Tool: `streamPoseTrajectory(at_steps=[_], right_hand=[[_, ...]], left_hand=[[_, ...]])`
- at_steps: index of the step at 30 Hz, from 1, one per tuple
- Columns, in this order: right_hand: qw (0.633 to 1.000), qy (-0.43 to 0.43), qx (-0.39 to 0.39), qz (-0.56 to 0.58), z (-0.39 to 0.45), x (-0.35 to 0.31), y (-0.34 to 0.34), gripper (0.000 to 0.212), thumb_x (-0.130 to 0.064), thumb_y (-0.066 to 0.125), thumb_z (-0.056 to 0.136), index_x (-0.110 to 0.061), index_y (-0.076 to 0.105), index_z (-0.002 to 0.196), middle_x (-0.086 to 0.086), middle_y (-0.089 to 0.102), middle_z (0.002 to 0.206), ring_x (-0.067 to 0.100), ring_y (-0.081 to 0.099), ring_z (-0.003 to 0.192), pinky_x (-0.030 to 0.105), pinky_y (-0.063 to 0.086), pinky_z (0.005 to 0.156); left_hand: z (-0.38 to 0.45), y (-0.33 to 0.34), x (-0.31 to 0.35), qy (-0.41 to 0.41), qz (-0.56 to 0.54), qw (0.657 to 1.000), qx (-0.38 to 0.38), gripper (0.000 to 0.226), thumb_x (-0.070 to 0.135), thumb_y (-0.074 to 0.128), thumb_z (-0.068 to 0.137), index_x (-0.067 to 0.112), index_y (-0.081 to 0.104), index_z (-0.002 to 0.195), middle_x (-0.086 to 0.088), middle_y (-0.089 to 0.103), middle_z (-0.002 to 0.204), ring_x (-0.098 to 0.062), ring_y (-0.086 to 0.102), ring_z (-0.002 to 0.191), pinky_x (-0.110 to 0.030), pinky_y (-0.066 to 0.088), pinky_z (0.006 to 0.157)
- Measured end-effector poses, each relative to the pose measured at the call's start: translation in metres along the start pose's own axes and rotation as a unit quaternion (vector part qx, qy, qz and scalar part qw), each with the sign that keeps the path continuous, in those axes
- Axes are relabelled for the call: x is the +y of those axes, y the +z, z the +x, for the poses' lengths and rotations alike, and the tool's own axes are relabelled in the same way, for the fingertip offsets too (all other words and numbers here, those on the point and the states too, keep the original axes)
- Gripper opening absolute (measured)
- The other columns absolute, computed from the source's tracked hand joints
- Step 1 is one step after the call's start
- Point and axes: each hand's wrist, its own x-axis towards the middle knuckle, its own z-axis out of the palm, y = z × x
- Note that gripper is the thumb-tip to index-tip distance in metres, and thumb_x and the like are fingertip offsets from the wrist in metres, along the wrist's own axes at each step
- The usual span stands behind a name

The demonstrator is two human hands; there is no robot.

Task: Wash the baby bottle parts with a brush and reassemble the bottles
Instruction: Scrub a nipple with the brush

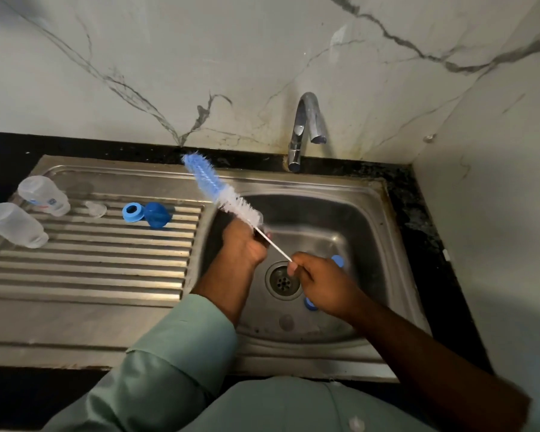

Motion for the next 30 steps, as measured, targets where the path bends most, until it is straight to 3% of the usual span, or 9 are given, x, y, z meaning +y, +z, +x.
streamPoseTrajectory(at_steps=[7,10,13,15,16,18,20,24,30], right_hand=[[1.0,-0.005,-0.01,0.003,-0.015,0.01,0.0,0.018,-0.013,0.046,0.098,-0.015,0.062,0.089,-0.017,0.052,0.067,-0.008,0.053,0.067,0.009,0.038,0.064],[0.998,-0.003,0.034,0.046,0.007,0.001,0.002,0.02,-0.01,0.048,0.095,-0.02,0.061,0.083,-0.011,0.057,0.071,0.0,0.056,0.068,0.015,0.042,0.066],[0.997,0.018,0.069,0.026,0.004,0.014,0.001,0.016,-0.02,0.048,0.096,-0.025,0.061,0.086,-0.004,0.065,0.076,0.01,0.061,0.073,0.029,0.05,0.07],[0.992,0.038,0.094,-0.07,-0.01,0.026,-0.003,0.018,-0.029,0.045,0.097,-0.026,0.063,0.1,0.002,0.068,0.076,0.016,0.061,0.075,0.034,0.051,0.069],[0.987,0.04,0.101,-0.12,-0.014,0.027,-0.003,0.021,-0.031,0.043,0.098,-0.025,0.062,0.104,0.002,0.066,0.073,0.02,0.06,0.075,0.035,0.051,0.067],[0.983,0.023,0.112,-0.141,-0.011,0.018,0.001,0.021,-0.031,0.043,0.097,-0.025,0.062,0.103,-0.002,0.057,0.067,0.024,0.058,0.069,0.037,0.05,0.063],[0.985,0.003,0.124,-0.119,-0.004,0.005,0.008,0.012,-0.025,0.046,0.094,-0.024,0.059,0.094,-0.001,0.054,0.064,0.025,0.058,0.064,0.038,0.05,0.061],[0.981,0.021,0.121,-0.147,0.006,-0.004,0.008,0.017,-0.027,0.045,0.098,-0.02,0.057,0.088,-0.002,0.054,0.066,0.019,0.056,0.064,0.032,0.048,0.061],[0.979,0.023,0.097,-0.179,-0.006,-0.007,0.008,0.021,-0.027,0.041,0.098,-0.024,0.06,0.106,0.0,0.064,0.078,0.022,0.061,0.076,0.031,0.049,0.066]], left_hand=[[0.015,-0.012,0.022,0.031,-0.028,0.999,-0.006,0.037,0.013,0.039,0.102,0.011,0.048,0.066,-0.003,0.048,0.058,-0.013,0.048,0.05,-0.02,0.043,0.05],[0.01,-0.002,-0.003,0.002,-0.003,1.0,-0.016,0.034,0.013,0.037,0.102,0.016,0.055,0.073,-0.001,0.052,0.049,-0.012,0.047,0.043,-0.019,0.04,0.046],[0.017,-0.006,0.009,0.027,-0.005,0.999,0.031,0.023,0.013,0.04,0.099,0.02,0.061,0.091,0.0,0.058,0.069,-0.012,0.052,0.06,-0.021,0.041,0.052],[0.022,-0.011,0.018,0.055,-0.014,0.996,0.073,0.018,0.034,0.05,0.099,0.021,0.062,0.103,-0.003,0.065,0.088,-0.018,0.06,0.082,-0.028,0.05,0.07],[0.021,-0.012,0.017,0.058,-0.014,0.995,0.074,0.035,0.05,0.051,0.096,0.019,0.062,0.107,-0.006,0.069,0.096,-0.021,0.064,0.091,-0.03,0.052,0.079],[0.018,-0.008,0.007,0.067,-0.004,0.997,0.037,0.056,0.067,0.05,0.089,0.018,0.063,0.113,-0.009,0.072,0.106,-0.024,0.067,0.097,-0.029,0.051,0.077],[0.013,-0.002,-0.004,0.08,0.006,0.996,0.035,0.051,0.063,0.058,0.086,0.019,0.065,0.111,-0.005,0.073,0.101,-0.017,0.066,0.086,-0.027,0.047,0.065],[0.007,0.001,-0.019,0.094,-0.011,0.995,0.039,0.038,0.045,0.069,0.087,0.018,0.061,0.112,0.003,0.068,0.083,-0.007,0.058,0.07,-0.028,0.049,0.064],[0.006,-0.004,-0.009,0.122,-0.125,0.984,0.039,0.005,0.009,0.064,0.093,0.011,0.064,0.097,-0.014,0.072,0.105,-0.023,0.071,0.088,-0.042,0.059,0.081]])
